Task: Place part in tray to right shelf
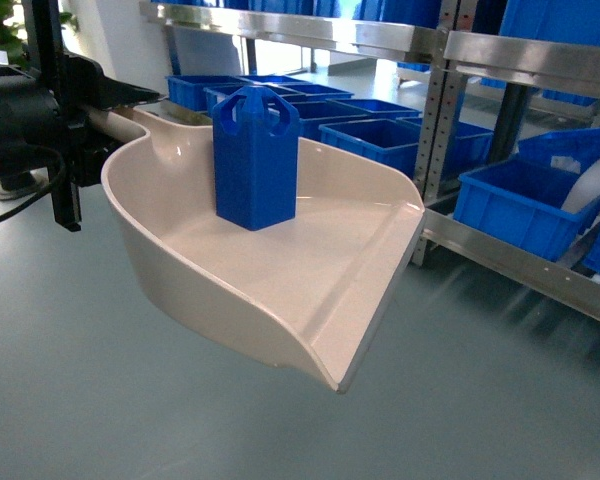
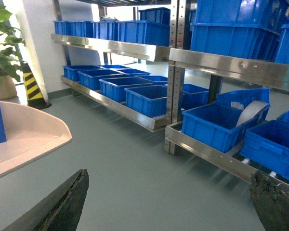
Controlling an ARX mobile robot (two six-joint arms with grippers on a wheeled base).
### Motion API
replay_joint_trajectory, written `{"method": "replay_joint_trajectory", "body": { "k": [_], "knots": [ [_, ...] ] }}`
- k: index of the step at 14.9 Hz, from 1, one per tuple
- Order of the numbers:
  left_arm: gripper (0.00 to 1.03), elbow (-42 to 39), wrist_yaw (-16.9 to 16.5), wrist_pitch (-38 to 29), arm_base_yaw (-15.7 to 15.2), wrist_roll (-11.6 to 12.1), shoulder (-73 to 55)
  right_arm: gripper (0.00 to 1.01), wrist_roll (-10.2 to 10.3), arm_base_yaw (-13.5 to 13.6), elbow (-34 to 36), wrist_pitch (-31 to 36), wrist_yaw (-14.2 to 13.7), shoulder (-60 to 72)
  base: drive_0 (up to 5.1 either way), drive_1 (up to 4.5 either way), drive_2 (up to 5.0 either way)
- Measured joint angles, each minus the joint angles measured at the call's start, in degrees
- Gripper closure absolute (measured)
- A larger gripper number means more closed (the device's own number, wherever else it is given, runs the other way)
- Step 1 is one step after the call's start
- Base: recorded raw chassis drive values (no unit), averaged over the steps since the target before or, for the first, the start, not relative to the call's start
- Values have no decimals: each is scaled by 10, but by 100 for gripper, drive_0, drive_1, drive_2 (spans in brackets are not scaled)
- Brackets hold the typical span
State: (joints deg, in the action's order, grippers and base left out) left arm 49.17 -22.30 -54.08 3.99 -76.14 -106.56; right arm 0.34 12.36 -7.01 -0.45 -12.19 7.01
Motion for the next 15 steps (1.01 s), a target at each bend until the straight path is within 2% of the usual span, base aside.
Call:
{"method": "replay_joint_trajectory", "body": {
  "k": [15],
  "knots": [
    [91,0,0,0,0,0,0,3,0,0,0,0,0,0,-160,-160,-160]
  ]
}}
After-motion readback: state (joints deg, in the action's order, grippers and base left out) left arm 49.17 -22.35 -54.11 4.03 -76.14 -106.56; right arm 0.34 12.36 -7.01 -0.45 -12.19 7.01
